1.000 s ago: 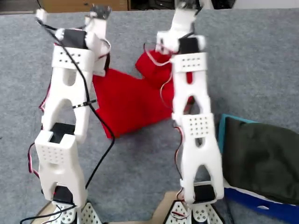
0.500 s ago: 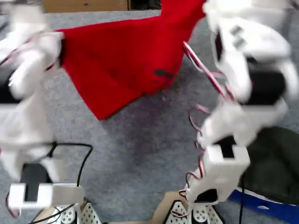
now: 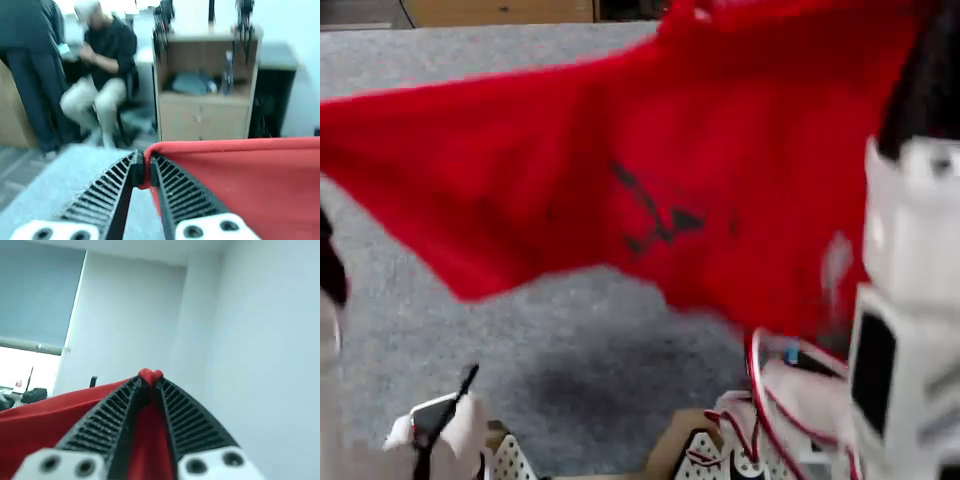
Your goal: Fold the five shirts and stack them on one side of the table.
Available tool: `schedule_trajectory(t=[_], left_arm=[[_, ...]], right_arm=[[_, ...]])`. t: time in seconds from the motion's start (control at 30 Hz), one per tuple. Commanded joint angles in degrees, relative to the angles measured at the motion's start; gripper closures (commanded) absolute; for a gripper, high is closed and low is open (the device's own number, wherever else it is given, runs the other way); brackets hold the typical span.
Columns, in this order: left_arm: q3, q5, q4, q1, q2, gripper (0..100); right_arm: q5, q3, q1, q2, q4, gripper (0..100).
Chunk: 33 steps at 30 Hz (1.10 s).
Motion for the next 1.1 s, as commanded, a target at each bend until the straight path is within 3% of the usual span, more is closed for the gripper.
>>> schedule_trajectory(t=[0.0, 0.17, 0.3, 0.37, 0.5, 0.6, 0.73, 0.8, 0.9, 1.07], left_arm=[[-0.9, 0.3, 0.4, -0.8, -3.6, 98], [5.6, 0.5, 0.4, -0.4, -7.0, 98], [18.3, 0.4, -0.6, -0.4, -7.0, 98], [27.5, 0.5, -5.0, -0.4, -6.6, 98], [50.4, 0.4, -22.0, -0.4, -5.1, 98], [68.6, 0.4, -42.1, -0.3, -1.4, 98], [83.5, 0.6, -71.6, 0.3, 6.5, 98], [86.7, 0.6, -85.4, 0.6, 12.4, 98], [85.9, 0.6, -98.3, 2.5, 23.0, 98], [70.8, 0.7, -102.4, 2.8, 40.2, 98]], right_arm=[[1.3, -0.2, 1.0, -2.7, -1.2, 99.3], [-0.5, 2.7, -3.0, -3.0, 8.4, 99.3], [-1.4, 10.7, -5.6, -0.1, 14.6, 99.3], [-4.2, 15.6, -5.4, 2.9, 14.0, 99.3], [-8.3, 25.7, -5.9, 11.1, 7.9, 99.3], [-9.6, 33.2, -7.7, 19.2, -0.4, 99.3], [-9.5, 39.8, -8.4, 31.8, -15.6, 99.3], [-9.4, 40.4, -8.5, 38.1, -22.2, 99.3], [-9.4, 38.2, -8.7, 46.4, -28.4, 99.3], [-9.4, 27.6, -9.5, 56.1, -33.4, 99.3]])
